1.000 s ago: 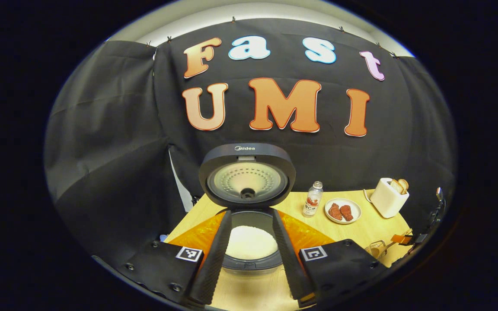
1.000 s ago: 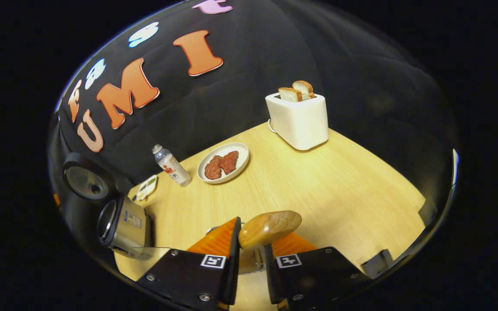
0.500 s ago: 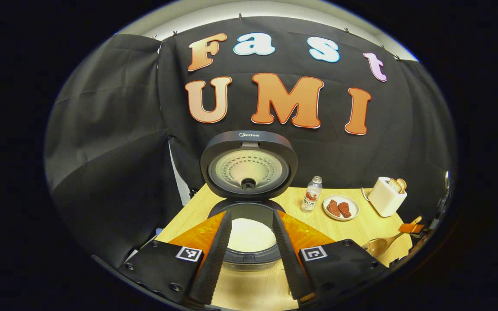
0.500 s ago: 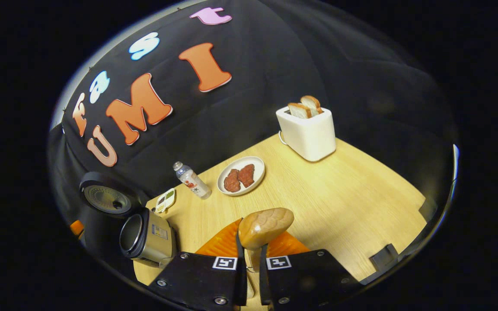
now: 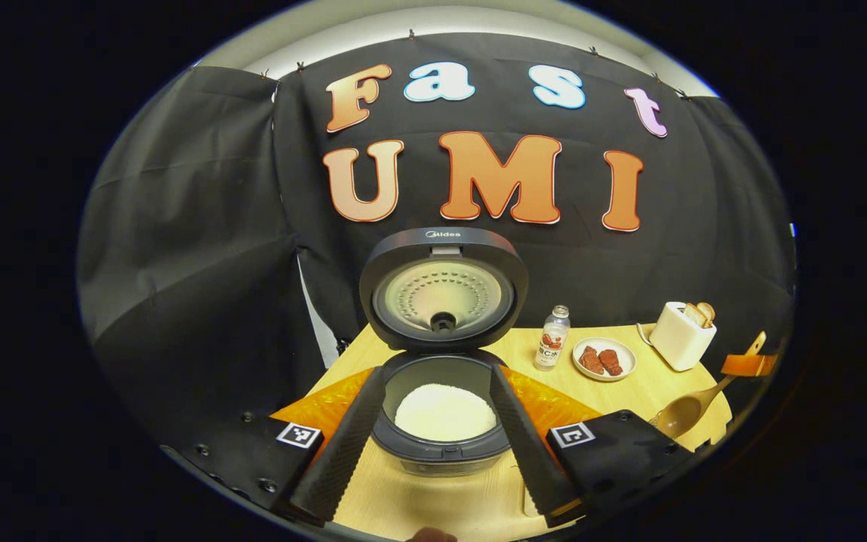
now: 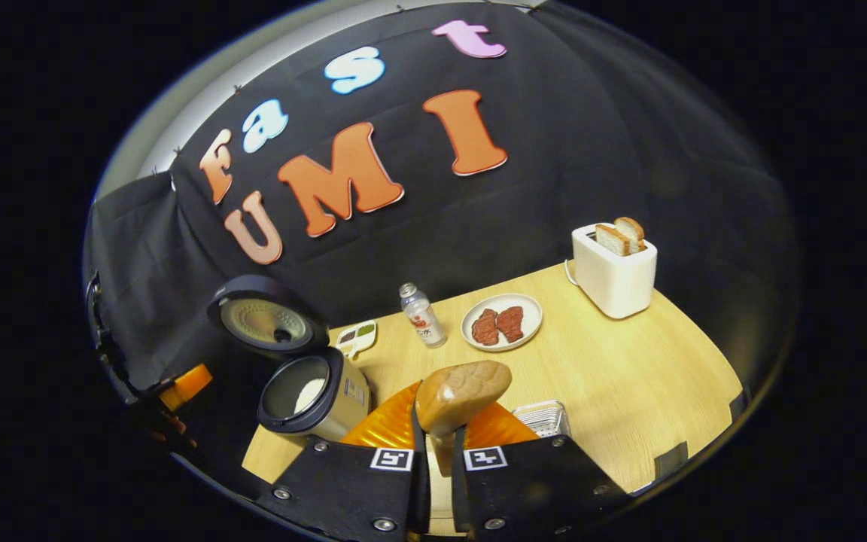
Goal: Close the left gripper, press the button to open the rice cooker; take a wooden spoon from the chopstick holder with the right hand, scoop a spoonful of rice and pour it into the rice cooker, then put the wooden spoon back into the chopstick holder.
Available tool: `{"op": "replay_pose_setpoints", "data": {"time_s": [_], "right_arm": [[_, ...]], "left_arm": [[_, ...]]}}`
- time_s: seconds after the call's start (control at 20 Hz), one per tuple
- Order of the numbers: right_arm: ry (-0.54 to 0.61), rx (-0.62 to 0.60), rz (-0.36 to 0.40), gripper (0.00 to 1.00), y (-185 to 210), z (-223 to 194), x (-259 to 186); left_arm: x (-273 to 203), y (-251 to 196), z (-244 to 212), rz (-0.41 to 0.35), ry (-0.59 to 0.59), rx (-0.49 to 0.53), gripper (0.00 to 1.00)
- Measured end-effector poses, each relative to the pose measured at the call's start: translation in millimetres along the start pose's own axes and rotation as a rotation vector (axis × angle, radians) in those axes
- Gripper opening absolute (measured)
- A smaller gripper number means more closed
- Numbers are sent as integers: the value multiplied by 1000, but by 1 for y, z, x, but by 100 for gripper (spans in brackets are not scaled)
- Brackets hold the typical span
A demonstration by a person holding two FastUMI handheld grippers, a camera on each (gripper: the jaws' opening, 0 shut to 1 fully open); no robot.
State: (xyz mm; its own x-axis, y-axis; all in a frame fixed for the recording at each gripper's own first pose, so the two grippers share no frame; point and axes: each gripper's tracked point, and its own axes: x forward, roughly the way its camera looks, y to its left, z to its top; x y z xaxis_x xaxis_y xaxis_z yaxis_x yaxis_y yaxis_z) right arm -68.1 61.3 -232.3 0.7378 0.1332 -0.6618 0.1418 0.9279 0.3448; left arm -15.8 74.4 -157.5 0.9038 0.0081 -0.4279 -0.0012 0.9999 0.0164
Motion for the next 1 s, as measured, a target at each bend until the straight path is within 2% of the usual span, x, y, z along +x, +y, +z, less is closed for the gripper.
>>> {"op": "replay_pose_setpoints", "data": {"time_s": [0.15, 0.4, 0.65, 1.0], "right_arm": [[54, -96, 22, 11, 20, -31, 11], [113, -298, -59, 11, 11, -80, 40], [52, -432, -136, 9, 8, -100, 56], [-17, -561, -151, 5, 19, -127, 62]], "left_arm": [[-2, 10, -7, 7, 12, 11, 95], [-7, 26, -20, 16, 38, 36, 95], [-4, 39, -28, 14, 60, 60, 95], [5, 43, -33, -15, 94, 95, 95]]}}
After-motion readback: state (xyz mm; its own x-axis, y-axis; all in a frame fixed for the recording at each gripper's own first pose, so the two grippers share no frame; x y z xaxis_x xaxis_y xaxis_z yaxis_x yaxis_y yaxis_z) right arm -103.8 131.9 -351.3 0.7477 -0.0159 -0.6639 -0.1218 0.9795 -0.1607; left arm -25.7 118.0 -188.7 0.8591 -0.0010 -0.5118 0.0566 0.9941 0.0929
